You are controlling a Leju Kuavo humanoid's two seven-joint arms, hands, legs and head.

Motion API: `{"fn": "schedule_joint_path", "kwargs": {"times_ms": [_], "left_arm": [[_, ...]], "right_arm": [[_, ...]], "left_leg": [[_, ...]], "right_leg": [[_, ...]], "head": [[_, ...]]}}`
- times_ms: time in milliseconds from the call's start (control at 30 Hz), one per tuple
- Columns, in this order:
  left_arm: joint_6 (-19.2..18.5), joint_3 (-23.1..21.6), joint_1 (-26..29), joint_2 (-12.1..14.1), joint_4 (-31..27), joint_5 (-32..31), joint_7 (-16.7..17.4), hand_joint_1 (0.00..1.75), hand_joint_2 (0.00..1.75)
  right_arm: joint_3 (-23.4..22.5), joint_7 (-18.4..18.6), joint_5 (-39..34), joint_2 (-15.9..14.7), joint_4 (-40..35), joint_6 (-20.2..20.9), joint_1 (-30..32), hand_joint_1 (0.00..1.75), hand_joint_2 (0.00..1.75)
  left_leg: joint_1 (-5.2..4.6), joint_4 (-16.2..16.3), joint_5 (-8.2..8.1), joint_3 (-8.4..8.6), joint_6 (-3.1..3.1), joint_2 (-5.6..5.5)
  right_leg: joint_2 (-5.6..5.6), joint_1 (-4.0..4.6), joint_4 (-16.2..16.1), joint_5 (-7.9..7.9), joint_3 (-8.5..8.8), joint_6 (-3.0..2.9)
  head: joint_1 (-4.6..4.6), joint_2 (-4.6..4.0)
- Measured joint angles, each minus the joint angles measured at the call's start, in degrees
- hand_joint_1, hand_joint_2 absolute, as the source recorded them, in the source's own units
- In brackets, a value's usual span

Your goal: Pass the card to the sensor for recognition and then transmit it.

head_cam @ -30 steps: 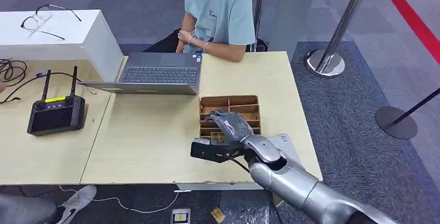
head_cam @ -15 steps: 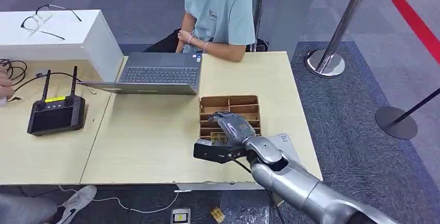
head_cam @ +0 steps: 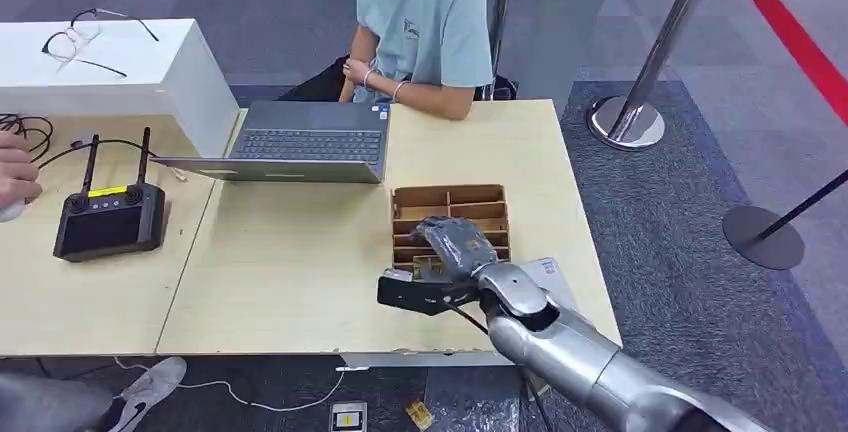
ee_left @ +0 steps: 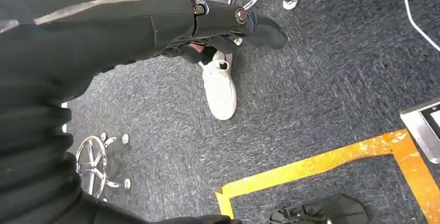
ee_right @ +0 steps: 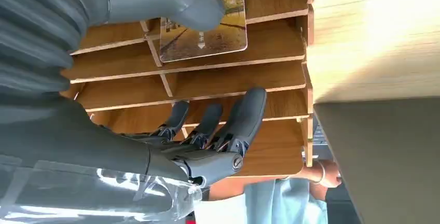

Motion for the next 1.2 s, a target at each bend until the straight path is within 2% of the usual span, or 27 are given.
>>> {"fn": "schedule_joint_path", "kwargs": {"times_ms": [633, 867, 967, 1200], "left_arm": [[0.17, 0.00, 0.27, -0.22, 0.00, 0.44, 0.09, 0.00, 1.75], [0.20, 0.00, 0.29, -0.22, 0.00, 0.55, -0.11, 0.00, 1.75], [0.20, 0.00, 0.29, -0.22, 0.00, 0.72, -0.13, 0.00, 1.75], [0.37, 0.00, 0.29, -0.24, 0.00, 0.85, -0.13, 0.00, 1.75]], "right_arm": [[-1.97, 2.49, 2.12, -3.76, -4.50, 0.57, 1.63, 0.68, 1.75], [-3.32, 3.89, 3.49, -5.18, -8.04, 0.68, 1.80, 0.68, 1.75], [-3.74, 3.98, 3.96, -5.53, -9.95, 0.66, 1.80, 0.65, 1.75], [-4.31, 4.09, 5.55, -5.79, -13.57, 1.03, 1.79, 0.68, 1.75]], "left_leg": [[-0.01, 0.03, 0.00, 0.00, 0.00, 0.00], [0.00, 0.02, -0.01, -0.01, 0.00, 0.01], [0.00, 0.01, -0.01, 0.00, 0.00, 0.01], [0.01, -0.01, -0.01, -0.01, 0.00, 0.01]], "right_leg": [[0.00, -0.01, 0.00, 0.01, 0.01, 0.00], [0.01, 0.00, 0.00, 0.00, -0.01, 0.00], [0.01, 0.00, 0.00, 0.00, -0.01, 0.00], [0.01, 0.01, 0.00, 0.00, -0.02, 0.00]], "head": [[0.00, 0.00], [0.00, 0.00], [-0.02, 0.00], [0.00, 0.00]]}}
